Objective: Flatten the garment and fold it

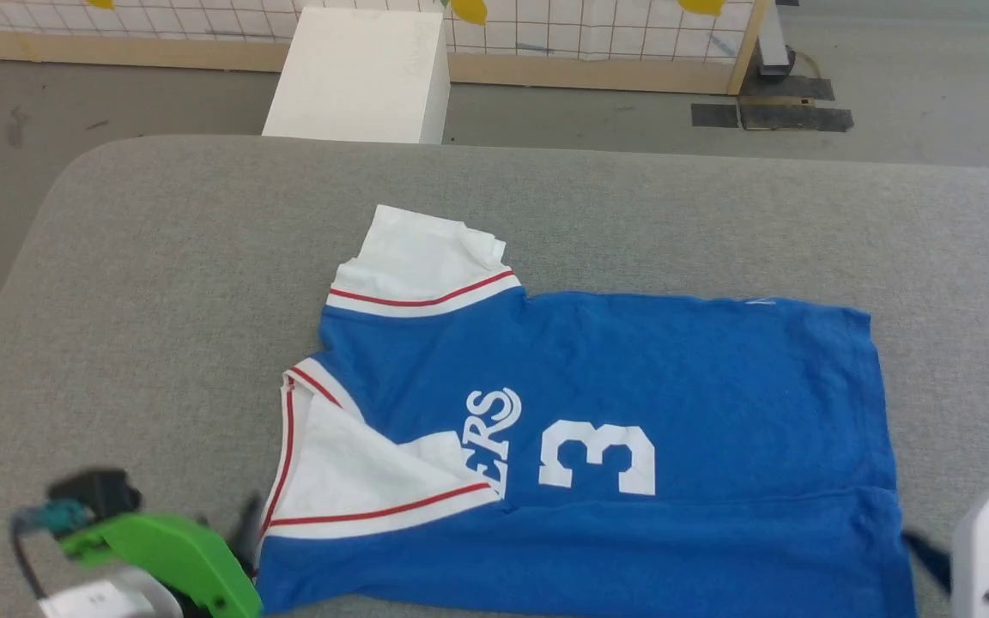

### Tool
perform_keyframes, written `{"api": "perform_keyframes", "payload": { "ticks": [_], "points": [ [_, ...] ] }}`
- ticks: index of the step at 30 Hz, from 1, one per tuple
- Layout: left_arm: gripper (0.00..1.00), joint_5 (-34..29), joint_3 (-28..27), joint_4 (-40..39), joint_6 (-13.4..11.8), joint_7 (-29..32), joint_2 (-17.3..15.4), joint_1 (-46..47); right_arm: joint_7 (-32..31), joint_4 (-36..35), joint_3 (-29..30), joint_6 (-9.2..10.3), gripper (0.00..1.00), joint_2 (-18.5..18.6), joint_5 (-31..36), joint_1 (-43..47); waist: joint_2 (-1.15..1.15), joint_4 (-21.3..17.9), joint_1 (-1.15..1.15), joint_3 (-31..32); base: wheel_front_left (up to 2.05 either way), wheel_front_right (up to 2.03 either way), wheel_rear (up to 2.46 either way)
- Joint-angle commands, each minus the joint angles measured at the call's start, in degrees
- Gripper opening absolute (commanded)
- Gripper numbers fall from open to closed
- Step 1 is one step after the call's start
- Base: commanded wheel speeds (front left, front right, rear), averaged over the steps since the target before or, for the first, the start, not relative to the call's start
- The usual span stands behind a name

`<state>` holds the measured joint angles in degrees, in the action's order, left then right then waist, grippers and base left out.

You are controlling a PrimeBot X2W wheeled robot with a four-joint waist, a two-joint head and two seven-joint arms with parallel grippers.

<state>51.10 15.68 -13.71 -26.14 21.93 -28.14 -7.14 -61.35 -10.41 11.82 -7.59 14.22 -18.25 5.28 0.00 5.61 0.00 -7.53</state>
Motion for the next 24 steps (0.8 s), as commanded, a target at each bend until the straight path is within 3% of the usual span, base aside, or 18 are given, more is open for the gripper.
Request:
{"api": "perform_keyframes", "payload": {
  "ticks": [1, 7, 14, 20, 24],
  "points": [
    [1.0, -1.38, -1.14, -1.52, -0.26, -1.2, -1.13, 2.61, 1.89, -1.31, 1.77, 0.1, 1.0, -0.6, -0.47, -2.34, 0.0, -0.15, 0.0, 0.04, 0.0, 0.0, 0.0],
    [1.0, -5.18, -3.38, -2.04, 2.73, -8.53, -1.13, 11.49, 10.95, -2.67, 5.31, 0.1, 1.0, -1.01, 0.8, -9.87, 0.0, -0.8, 0.0, -1.27, 0.0, 0.0, 0.0],
    [1.0, -10.21, 1.11, 8.75, 10.08, -16.86, 2.37, 25.81, 14.02, 0.22, 4.22, 0.1, 1.0, 0.18, 1.73, -18.01, 0.0, -1.28, 0.0, -6.41, 0.0, 0.0, 0.0],
    [1.0, -11.25, 4.93, 23.4, 15.39, -17.13, 6.32, 40.09, 14.16, 1.82, 2.22, 0.1, 1.0, 1.79, 1.96, -23.51, 0.0, -1.18, 0.0, -12.33, 0.0, 0.0, 0.0],
    [1.0, -11.92, 7.58, 33.37, 17.58, -12.94, 8.13, 49.94, 14.13, 1.74, 1.36, 0.1, 1.0, 2.83, 1.56, -25.85, 0.0, -1.32, 0.0, -15.76, 0.0, 0.0, 0.0]
  ]
}}
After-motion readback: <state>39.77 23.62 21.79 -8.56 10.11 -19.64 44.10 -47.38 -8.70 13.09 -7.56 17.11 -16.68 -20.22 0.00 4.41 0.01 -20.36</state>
